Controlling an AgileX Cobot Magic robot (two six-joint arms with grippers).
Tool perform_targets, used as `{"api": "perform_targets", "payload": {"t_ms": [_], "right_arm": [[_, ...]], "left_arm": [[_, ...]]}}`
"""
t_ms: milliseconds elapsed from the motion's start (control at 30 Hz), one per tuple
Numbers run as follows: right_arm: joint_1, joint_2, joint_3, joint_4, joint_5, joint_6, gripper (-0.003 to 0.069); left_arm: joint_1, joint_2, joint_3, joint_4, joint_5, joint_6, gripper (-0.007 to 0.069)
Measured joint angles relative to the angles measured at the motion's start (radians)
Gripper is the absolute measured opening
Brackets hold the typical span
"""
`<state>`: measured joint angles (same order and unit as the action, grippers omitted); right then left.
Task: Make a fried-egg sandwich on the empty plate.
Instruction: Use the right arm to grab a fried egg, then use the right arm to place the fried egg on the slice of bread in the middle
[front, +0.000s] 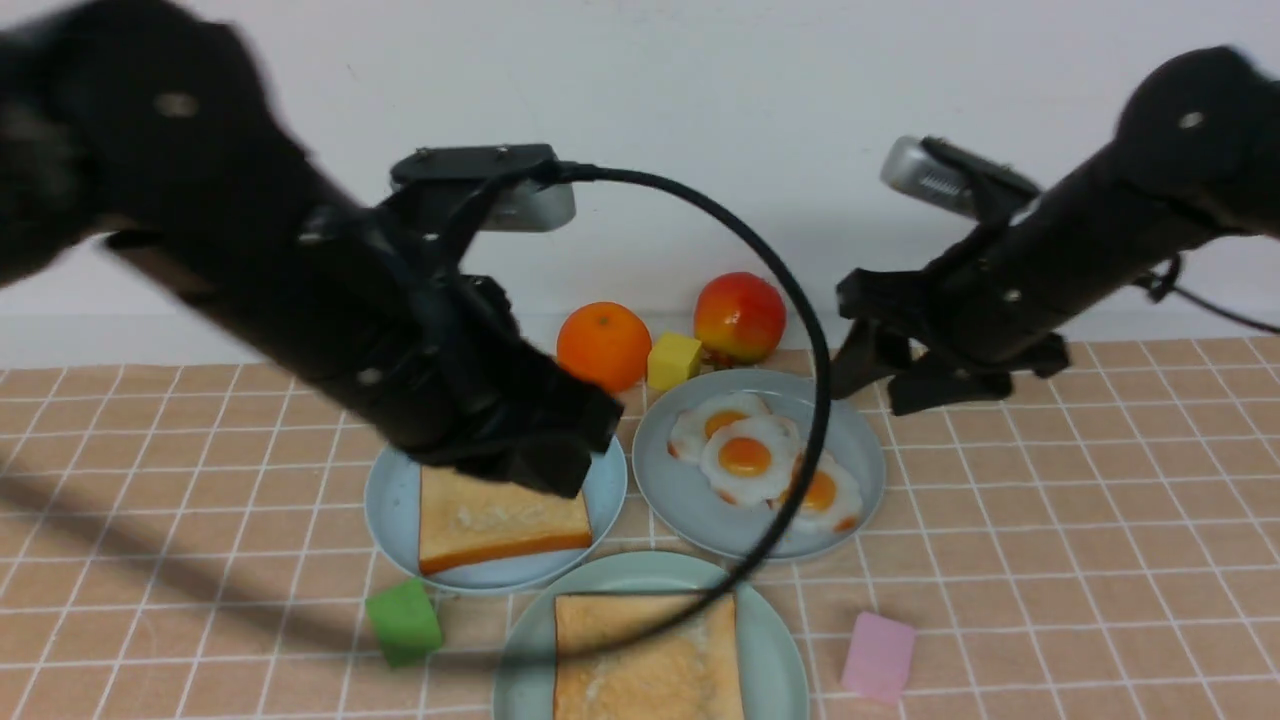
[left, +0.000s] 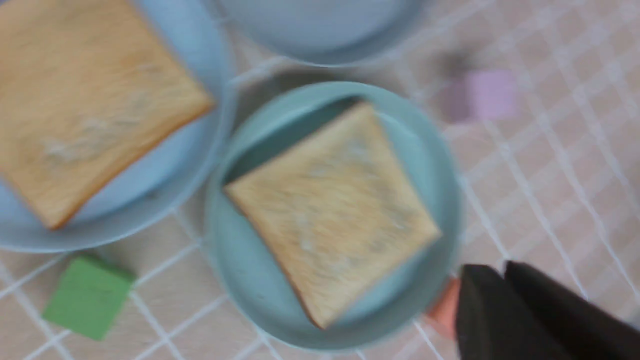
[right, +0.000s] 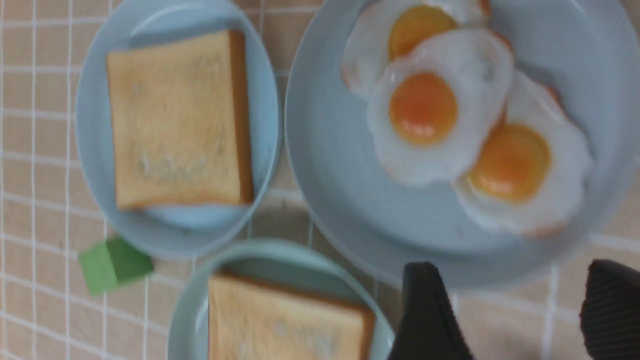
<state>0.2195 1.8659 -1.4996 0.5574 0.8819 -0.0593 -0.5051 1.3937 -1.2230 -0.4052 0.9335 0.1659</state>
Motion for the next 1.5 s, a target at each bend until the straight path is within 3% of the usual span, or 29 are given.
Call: {"api": "perform_targets", "payload": {"t_ms": [133, 333, 833, 1000, 1133, 1367, 1500], "right_arm": [[-0.007, 0.134, -0.095, 0.040, 0.001, -0.023, 0.0421], [-0.008, 0.288, -0.226, 0.047, 0.034, -0.011, 0.0421], [-0.009, 0.395, -0.248, 0.153, 0.007, 0.033, 0.0412], [-0.009, 0.399, -0.249, 0.158, 0.002, 0.036, 0.0300], [-0.009, 0.399, -0.249, 0.159, 0.007, 0.059, 0.0097], [-0.010, 0.381, -0.251, 0.147, 0.034, 0.059, 0.0095], [-0.016, 0.297, -0.250, 0.096, 0.130, -0.019, 0.0095]], "left_arm": [[0.000, -0.112, 0.110, -0.063, -0.010, 0.076, -0.0013], [0.000, -0.191, 0.181, -0.075, -0.029, 0.084, -0.0013], [0.000, -0.195, 0.186, -0.076, -0.035, 0.084, -0.0013], [0.000, -0.195, 0.186, -0.076, -0.036, 0.084, -0.0013], [0.000, -0.195, 0.186, -0.075, -0.037, 0.084, -0.0013], [0.000, -0.199, 0.186, -0.026, -0.038, 0.058, -0.0013], [0.000, -0.239, 0.186, 0.144, -0.031, -0.100, -0.0013]]}}
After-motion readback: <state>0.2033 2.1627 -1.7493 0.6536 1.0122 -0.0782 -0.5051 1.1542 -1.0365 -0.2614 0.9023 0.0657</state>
